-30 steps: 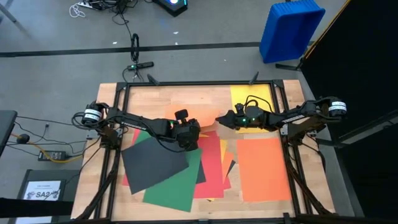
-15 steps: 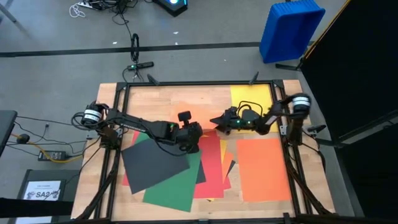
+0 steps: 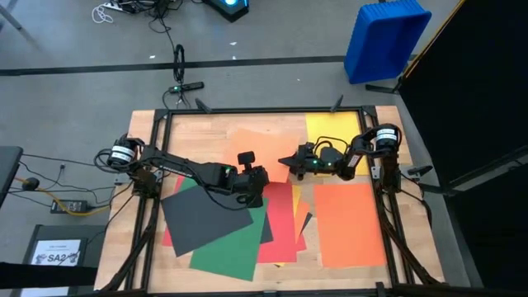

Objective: Organize paper
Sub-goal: Stack the orange colored paper on top of the orange colored paper

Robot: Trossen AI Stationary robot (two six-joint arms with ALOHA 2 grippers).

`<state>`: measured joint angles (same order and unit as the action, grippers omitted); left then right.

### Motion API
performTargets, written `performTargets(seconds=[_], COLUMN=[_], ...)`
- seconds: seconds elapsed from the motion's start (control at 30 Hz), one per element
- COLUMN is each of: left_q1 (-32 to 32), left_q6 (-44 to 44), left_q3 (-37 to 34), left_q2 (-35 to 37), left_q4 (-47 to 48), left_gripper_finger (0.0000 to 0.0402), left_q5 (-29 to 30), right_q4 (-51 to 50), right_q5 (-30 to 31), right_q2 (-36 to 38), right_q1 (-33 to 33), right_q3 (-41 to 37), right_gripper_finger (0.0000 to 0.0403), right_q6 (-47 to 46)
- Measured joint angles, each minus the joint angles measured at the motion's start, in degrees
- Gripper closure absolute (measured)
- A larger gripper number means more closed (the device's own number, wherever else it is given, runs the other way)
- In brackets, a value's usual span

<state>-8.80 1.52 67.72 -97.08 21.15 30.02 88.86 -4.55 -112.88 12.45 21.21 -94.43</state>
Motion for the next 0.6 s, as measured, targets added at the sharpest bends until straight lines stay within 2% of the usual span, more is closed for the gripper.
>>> performTargets(seconds=[0.3, 0.47, 0.6], left_q1=[0.0, 1.1, 3.8], left_q6=[0.6, 1.9, 1.9], left_q3=[0.0, 0.0, 0.0], left_q2=[0.0, 1.8, 4.3], left_q4=[-0.7, 0.9, 1.8], left_gripper_finger=[0.0399, 0.0375, 0.0343], left_q5=[-0.3, -1.7, -5.6], right_q4=[0.0, 0.0, 0.0], right_q5=[-1.2, -4.2, -6.3], right_q2=[0.0, 0.0, 0.0], right_q1=[0.0, 0.1, 0.1], right_q3=[0.2, 0.2, 0.2], right_gripper_finger=[0.0391, 0.0399, 0.0402], right_q6=[4.6, 10.7, 15.7])
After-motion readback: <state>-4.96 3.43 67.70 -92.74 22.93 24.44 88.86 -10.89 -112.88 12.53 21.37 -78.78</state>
